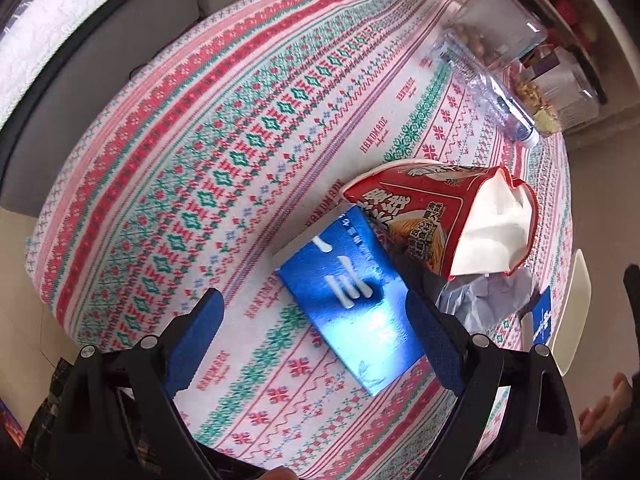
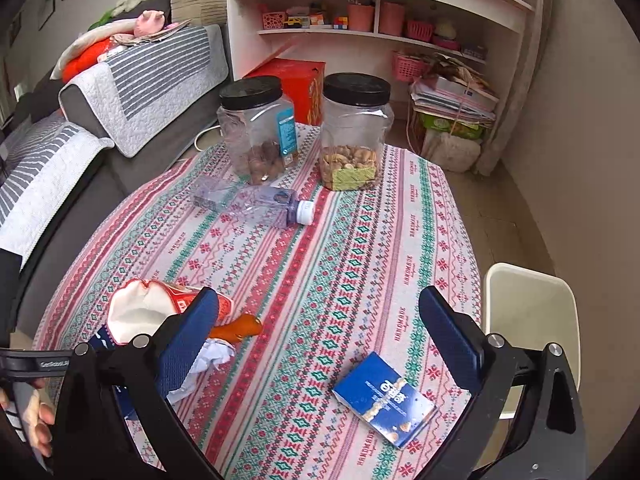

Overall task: Collect trash
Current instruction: 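Grasp the blue box with the left tool while the right grasps the blue biscuit box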

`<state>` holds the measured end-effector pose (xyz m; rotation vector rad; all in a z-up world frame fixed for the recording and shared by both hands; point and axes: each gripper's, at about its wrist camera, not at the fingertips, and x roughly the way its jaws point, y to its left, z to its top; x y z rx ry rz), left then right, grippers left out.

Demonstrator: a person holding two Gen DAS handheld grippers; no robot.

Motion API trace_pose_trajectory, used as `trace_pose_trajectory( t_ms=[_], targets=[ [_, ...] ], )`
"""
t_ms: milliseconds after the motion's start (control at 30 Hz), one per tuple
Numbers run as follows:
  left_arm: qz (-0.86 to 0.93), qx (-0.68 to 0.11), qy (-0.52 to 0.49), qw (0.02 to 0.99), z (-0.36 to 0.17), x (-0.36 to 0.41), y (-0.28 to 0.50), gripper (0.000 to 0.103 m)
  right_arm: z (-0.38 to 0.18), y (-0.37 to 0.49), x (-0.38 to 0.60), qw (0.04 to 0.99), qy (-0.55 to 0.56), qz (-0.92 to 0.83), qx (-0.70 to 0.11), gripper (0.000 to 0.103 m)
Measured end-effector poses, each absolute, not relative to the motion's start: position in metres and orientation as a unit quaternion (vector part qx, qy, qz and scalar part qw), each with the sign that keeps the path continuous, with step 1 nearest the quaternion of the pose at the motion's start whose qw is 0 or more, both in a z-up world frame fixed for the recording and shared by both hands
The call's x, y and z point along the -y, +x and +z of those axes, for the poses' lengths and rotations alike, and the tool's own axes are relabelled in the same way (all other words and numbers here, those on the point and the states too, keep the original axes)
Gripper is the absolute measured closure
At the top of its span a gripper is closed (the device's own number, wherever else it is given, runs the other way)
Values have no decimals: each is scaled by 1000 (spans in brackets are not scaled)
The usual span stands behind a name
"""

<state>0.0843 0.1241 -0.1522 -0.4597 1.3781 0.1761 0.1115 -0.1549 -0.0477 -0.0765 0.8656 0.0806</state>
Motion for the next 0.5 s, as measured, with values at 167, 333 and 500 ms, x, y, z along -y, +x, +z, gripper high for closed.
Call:
trace_pose_trajectory(
  t_ms=[167,333,500],
  targets=[
    [90,-636,-220,734,-164,-118,92,14,-52,115,183,898,-36,22,-439,7],
    [76,-659,-242,708,-183,-116,95,14,-70,118,217,871,-1,40,-491,7],
    [57,-662,-235,710,-181,-117,89,44,-109,109,208,828,-80,94,-548,7]
  ],
)
